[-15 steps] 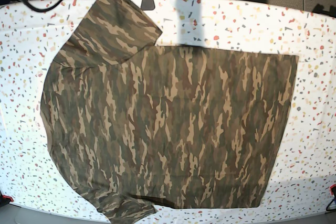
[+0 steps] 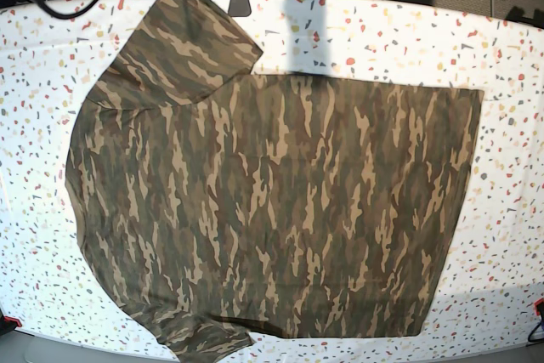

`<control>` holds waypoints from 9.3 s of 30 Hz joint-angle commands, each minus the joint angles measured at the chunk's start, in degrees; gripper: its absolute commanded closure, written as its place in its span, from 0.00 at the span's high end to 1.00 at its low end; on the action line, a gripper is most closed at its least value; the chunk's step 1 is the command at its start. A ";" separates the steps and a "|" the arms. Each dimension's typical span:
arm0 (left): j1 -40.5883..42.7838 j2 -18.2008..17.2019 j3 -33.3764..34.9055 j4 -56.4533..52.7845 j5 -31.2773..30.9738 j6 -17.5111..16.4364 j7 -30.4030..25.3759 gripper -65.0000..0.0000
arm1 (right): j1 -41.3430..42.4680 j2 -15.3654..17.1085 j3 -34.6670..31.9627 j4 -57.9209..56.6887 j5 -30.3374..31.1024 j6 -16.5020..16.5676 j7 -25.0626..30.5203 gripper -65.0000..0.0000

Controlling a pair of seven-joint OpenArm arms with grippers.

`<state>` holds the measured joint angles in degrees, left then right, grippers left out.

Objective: Fold the T-shirt properly

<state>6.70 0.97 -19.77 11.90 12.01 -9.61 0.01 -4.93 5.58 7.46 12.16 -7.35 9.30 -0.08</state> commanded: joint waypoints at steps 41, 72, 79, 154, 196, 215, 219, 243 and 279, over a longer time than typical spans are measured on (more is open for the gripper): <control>23.15 1.33 0.00 32.50 -0.04 -7.19 -0.81 0.33 | -19.43 6.51 0.00 22.34 1.40 14.95 4.74 0.11; 52.33 -13.14 0.11 105.68 8.15 -11.89 6.36 0.30 | -64.28 24.11 26.73 103.38 13.31 22.49 -6.16 0.11; 48.39 -21.97 0.11 108.02 9.07 -11.89 2.14 0.41 | -64.26 31.41 27.02 108.26 13.57 22.40 -12.79 0.11; 13.31 -35.12 22.18 73.33 18.99 -16.57 15.54 0.00 | -48.33 44.26 -3.93 103.19 -12.68 6.08 -18.73 0.43; 13.33 -35.12 22.18 73.33 16.28 -16.57 16.74 0.00 | -23.02 41.53 -25.66 86.82 -5.05 6.67 -22.16 0.06; 19.02 -38.40 22.05 78.34 -2.60 -12.04 21.40 0.00 | -31.26 42.03 -21.92 94.05 0.09 -4.24 -23.08 0.00; 23.45 -39.45 21.99 82.97 -3.28 -6.45 21.42 0.00 | -37.66 41.99 -16.98 97.83 0.11 -4.24 -23.04 0.00; 28.94 -38.93 21.97 89.90 -1.57 -6.01 20.90 0.00 | -50.93 41.72 -6.99 104.52 -12.22 -1.03 -20.46 0.37; 28.37 -38.93 21.97 89.90 -1.57 -6.01 21.42 0.00 | -31.12 41.53 -24.28 92.13 -22.77 14.16 -18.08 0.37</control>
<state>34.94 -37.28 2.42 101.12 10.46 -15.57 21.26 -36.01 46.52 -16.91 104.18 -30.92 22.39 -17.85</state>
